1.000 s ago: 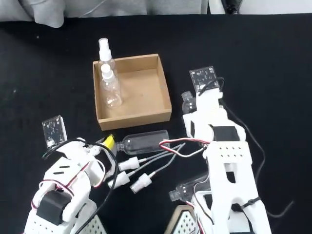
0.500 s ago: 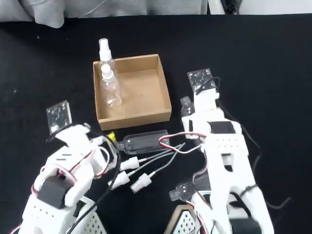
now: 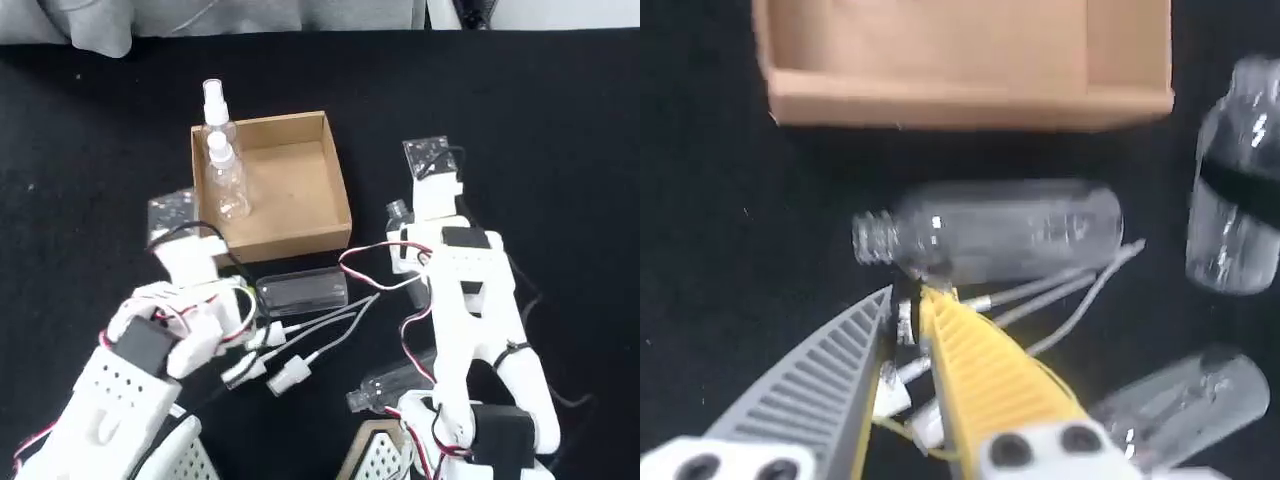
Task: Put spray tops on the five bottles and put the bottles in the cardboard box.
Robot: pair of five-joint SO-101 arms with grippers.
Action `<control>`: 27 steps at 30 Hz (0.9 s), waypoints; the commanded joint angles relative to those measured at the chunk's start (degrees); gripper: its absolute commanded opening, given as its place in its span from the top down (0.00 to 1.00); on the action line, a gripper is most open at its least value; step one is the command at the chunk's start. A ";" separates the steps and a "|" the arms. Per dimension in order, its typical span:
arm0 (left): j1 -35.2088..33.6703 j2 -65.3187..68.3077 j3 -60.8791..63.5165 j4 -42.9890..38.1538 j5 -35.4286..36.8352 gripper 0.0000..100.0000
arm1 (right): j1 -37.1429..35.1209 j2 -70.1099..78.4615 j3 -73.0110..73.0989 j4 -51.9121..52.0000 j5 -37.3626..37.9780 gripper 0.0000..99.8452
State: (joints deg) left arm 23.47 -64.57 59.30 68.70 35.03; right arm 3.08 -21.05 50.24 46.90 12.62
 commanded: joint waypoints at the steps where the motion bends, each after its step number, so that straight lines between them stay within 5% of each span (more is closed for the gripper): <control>1: 6.29 2.99 -4.18 1.23 3.96 0.93 | 1.49 -0.04 -3.65 -1.41 -0.35 0.92; 7: 9.89 11.60 -7.78 6.24 7.82 0.75 | 1.49 -0.04 -3.65 -1.41 -0.35 0.92; 19: 9.36 28.75 -13.93 5.98 15.03 0.75 | 1.49 -0.04 -3.65 -1.32 -0.35 0.92; 27: 9.36 29.27 -6.55 -6.07 17.93 0.75 | 1.49 -0.04 -3.65 -1.14 -0.35 0.92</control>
State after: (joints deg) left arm 32.44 -35.38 50.77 68.00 51.91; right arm 2.99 -21.05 50.24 46.90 12.62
